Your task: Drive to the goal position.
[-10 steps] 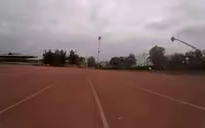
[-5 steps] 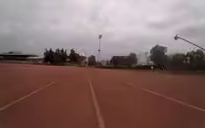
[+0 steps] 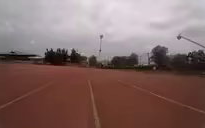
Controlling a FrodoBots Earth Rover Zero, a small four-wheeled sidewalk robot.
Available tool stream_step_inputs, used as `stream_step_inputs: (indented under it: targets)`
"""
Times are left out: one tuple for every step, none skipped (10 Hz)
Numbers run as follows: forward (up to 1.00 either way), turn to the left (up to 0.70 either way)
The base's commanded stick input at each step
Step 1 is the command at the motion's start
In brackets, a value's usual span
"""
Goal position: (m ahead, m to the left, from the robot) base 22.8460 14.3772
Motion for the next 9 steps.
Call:
stream_step_inputs:
  targets:
    - [0.7,0.0]
    - [0.7,0.0]
    - [0.7,0.0]
    - [0.7,0.0]
    - [0.7,0.0]
    - [0.7,0.0]
    - [0.7,0.0]
    - [0.7,0.0]
    - [0.7,0.0]
